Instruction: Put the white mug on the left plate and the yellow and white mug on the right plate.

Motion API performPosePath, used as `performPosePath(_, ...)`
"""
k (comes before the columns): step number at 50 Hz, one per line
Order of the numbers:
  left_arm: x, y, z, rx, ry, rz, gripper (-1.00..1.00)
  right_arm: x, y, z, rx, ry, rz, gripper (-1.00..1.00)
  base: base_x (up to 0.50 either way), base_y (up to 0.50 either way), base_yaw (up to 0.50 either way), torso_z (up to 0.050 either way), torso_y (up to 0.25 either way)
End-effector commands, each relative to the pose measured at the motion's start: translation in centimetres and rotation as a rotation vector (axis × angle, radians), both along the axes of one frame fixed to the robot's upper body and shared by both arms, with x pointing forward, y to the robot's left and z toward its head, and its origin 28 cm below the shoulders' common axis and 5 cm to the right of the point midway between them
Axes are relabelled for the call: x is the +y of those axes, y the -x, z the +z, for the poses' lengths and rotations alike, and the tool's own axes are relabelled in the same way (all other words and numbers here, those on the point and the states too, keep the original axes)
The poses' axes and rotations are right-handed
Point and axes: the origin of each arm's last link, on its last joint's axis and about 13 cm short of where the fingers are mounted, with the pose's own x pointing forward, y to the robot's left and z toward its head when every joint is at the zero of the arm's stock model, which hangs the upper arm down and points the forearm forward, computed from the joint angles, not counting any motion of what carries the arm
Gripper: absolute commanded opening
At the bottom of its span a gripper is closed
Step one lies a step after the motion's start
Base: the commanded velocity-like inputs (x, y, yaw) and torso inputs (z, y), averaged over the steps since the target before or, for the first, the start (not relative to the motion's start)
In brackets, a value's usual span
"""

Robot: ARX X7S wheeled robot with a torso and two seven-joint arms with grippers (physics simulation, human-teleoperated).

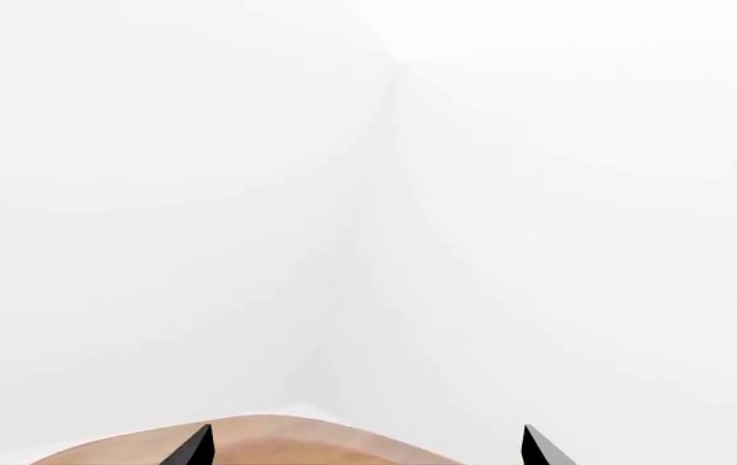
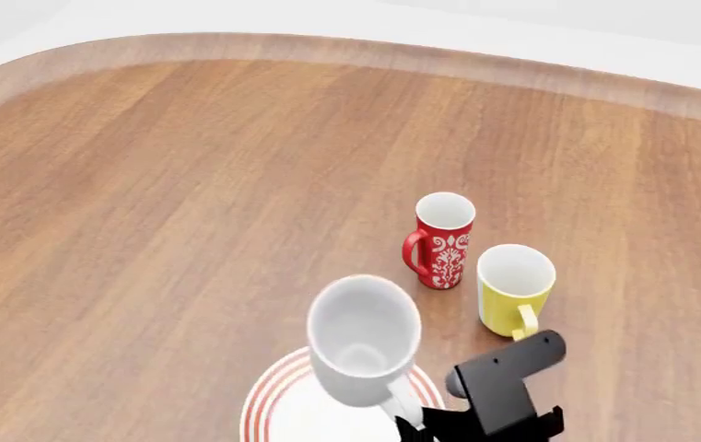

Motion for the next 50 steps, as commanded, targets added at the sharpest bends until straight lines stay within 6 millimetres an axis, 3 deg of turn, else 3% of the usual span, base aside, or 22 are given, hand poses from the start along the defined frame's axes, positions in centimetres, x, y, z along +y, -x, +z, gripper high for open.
performPosePath(1, -0.1, 0.2, -0.1, 0.000, 0.001, -0.006, 1.00, 0.6, -1.0, -0.1, 0.046, 0.078, -0.034, -1.00, 0.00, 0.00, 0.00, 0.000, 0.000)
performPosePath(20, -0.1, 0.1, 0.0, -0.004, 0.005, -0.009, 1.00, 1.0, -2.4, -0.1, 0.094, 0.151, 0.012, -1.00, 0.00, 0.00, 0.00, 0.000, 0.000)
performPosePath(50, 0.1, 0.6, 0.3, -0.014, 0.014, -0.002, 1.00, 2.6, -2.8, -2.4, 0.141, 0.167, 0.070, -1.00, 0.00, 0.00, 0.00, 0.000, 0.000)
